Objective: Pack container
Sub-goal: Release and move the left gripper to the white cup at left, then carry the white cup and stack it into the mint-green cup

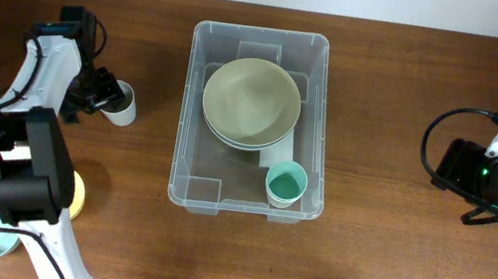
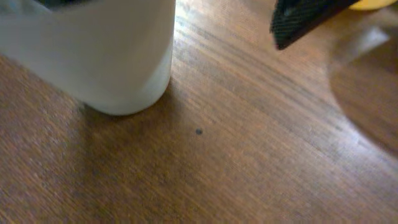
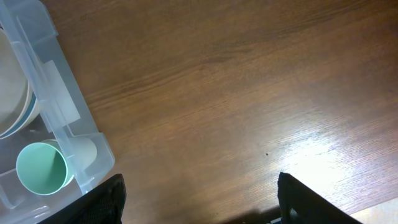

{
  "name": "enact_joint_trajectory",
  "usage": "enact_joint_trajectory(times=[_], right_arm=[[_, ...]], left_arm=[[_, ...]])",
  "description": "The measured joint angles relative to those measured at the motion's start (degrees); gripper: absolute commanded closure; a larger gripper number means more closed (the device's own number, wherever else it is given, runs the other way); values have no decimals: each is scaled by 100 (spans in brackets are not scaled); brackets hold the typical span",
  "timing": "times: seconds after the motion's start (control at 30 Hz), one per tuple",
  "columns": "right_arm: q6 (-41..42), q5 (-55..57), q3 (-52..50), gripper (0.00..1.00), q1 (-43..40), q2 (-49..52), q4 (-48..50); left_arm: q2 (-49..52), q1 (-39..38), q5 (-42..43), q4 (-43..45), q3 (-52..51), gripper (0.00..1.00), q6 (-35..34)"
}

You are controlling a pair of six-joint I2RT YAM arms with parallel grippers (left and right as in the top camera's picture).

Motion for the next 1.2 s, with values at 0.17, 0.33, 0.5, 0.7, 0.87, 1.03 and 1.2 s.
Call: enact_joint_trajectory(times=[0.17,0.33,0.5,0.7,0.87,1.03,1.2], right_arm=[[0,0,0,26,0,0,0],[4,0,0,26,0,0,0],[4,0,0,26,0,0,-2],[-4,0,0,26,0,0,-2],[0,0,0,26,0,0,0],[0,0,0,26,0,0,2],[0,0,0,26,0,0,0]], left_arm=[[15,0,28,28,-2,100,42],[15,2,138,-81,37,100,70],[-61,-48,254,-774,691,100,96],[-1274,-699,501,-1060,1353,99,210],[-2540,-2140,691,-1016,1565,100,247],[-2450,-3797,743,-839,1572,99,214],[-1910,-4835,778,-844,1572,100,83]])
